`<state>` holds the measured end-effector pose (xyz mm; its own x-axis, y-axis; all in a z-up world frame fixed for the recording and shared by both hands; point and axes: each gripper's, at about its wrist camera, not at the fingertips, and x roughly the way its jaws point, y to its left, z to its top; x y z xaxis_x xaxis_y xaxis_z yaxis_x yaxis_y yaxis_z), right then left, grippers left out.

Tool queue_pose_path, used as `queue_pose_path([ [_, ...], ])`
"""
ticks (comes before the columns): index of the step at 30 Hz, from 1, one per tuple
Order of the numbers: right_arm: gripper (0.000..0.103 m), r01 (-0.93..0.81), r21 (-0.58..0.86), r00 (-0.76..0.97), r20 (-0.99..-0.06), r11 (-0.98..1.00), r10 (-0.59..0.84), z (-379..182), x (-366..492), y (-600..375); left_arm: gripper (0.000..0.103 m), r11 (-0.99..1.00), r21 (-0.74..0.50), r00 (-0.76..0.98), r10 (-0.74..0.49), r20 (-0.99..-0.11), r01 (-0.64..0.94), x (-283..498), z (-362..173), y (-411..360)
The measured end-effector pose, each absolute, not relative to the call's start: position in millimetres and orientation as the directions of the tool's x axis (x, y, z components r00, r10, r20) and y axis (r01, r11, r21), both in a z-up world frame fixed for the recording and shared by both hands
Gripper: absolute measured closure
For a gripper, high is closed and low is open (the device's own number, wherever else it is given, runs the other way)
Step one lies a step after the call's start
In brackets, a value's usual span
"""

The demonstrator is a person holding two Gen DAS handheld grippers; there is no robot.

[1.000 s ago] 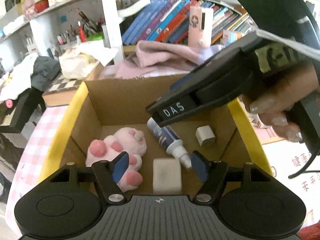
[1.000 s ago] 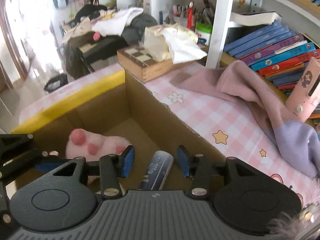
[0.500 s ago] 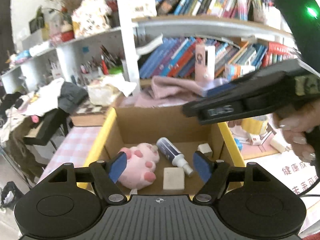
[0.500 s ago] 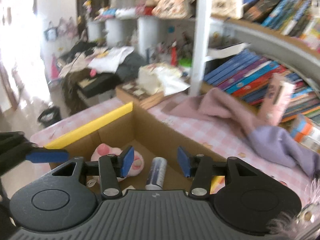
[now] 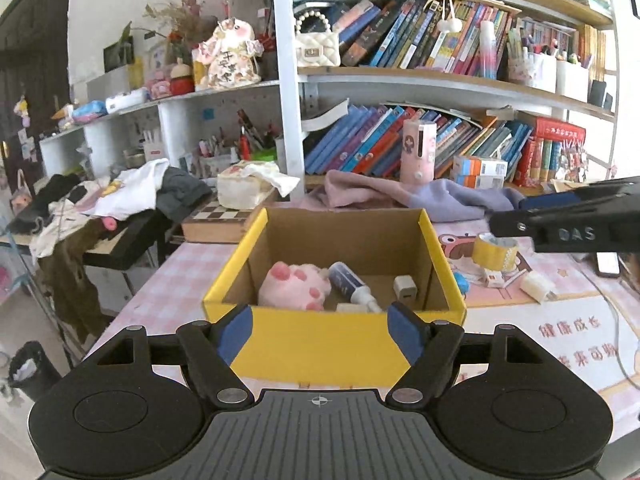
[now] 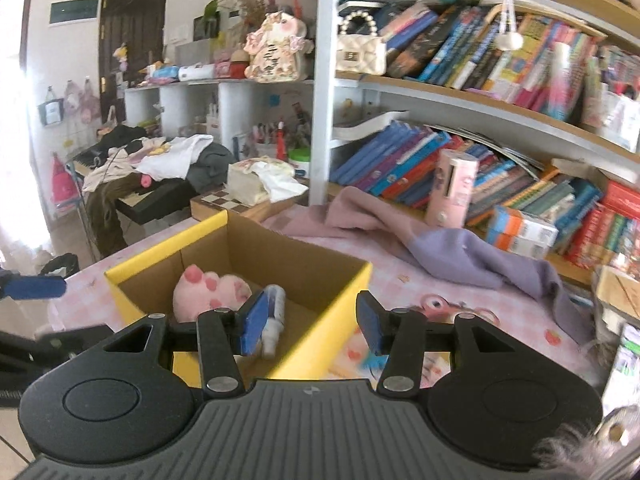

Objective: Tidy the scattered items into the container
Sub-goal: 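Open both tools to release the soap bar and tube into the box, then withdraw both tools from the box toward the tape roll and power bank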

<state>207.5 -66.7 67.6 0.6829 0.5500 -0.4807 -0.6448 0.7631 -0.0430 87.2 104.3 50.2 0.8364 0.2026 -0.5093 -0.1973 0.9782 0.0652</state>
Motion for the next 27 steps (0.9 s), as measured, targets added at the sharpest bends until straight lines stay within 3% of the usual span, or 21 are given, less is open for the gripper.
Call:
queue_pose_path([
  [10,0.055,-0.581,-0.058,0.724,-0.493,0.812,0.483,39.9,128.6,-100.6,0.019,0.977,0.060,0.823,0.206,-0.529,-0.206,34.0,38.1,90.4],
  [13,0.052,-0.571,-0.066,0.727,-0.503,0.818,0.467,30.9,106.3,-102.0,0.013,0.974,0.073,0.818,0.221,-0.531,-0.216,21.3,32.2,86.6],
  [27,0.032,-0.609,-0.154,0.712,-0.537,0.778,0.452,6.9,45.3,-100.4,0.011,0.975,0.108,0.780,0.222,-0.585,-0.196,-6.6,9.9,69.3],
])
